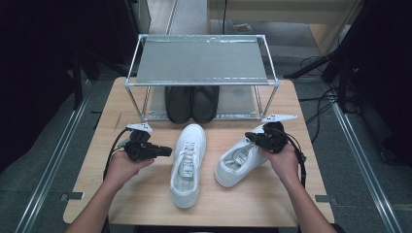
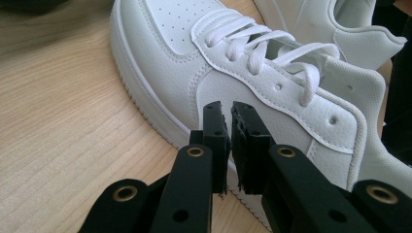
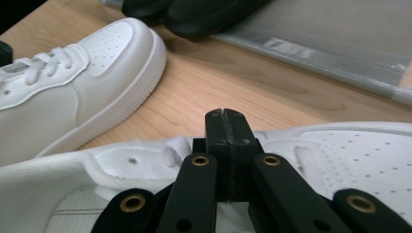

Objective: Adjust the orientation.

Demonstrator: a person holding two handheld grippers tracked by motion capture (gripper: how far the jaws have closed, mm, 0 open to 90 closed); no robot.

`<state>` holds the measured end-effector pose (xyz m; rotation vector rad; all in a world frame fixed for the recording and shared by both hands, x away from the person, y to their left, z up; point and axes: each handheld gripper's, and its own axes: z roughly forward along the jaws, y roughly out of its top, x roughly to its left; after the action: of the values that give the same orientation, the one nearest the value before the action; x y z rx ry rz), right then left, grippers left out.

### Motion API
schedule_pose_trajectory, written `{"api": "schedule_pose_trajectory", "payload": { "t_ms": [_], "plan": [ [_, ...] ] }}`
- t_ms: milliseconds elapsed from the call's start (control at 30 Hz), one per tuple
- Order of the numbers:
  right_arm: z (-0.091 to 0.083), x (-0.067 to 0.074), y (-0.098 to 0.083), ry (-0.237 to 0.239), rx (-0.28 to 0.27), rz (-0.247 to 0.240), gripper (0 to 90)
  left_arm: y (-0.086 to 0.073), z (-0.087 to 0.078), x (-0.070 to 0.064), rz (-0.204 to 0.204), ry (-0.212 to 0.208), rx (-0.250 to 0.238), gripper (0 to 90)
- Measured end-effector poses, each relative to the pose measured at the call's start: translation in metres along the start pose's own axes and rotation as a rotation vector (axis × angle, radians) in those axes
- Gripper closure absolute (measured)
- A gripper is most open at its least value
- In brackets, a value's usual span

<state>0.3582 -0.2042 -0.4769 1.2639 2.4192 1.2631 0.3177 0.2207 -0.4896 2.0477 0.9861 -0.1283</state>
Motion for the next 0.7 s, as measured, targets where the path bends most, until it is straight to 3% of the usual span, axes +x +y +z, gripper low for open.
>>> {"api": "schedule_pose_trajectory", "payload": {
  "t_ms": [167, 300, 400, 533, 700],
  "plan": [
    [0.000, 0.004, -0.003, 0.015, 0.002, -0.013, 90.0, -0.001, 0.001, 0.000, 0.004, -0.002, 0.004, 84.7],
    [-0.003, 0.003, -0.002, 0.032, -0.020, 0.020, 90.0, -0.001, 0.002, 0.000, 0.009, -0.002, 0.011, 84.7],
    [-0.010, 0.000, 0.003, -0.014, -0.053, 0.004, 90.0, -0.001, 0.002, 0.000, 0.009, -0.004, 0.007, 84.6],
    [-0.016, -0.010, 0.001, -0.047, -0.038, 0.026, 90.0, -0.002, 0.001, 0.000, 0.005, -0.003, 0.008, 84.2],
    [-0.016, -0.011, -0.007, -0.022, 0.017, 0.036, 90.0, -0.002, 0.003, 0.001, 0.000, -0.004, 0.033, 83.0]
  ]
}}
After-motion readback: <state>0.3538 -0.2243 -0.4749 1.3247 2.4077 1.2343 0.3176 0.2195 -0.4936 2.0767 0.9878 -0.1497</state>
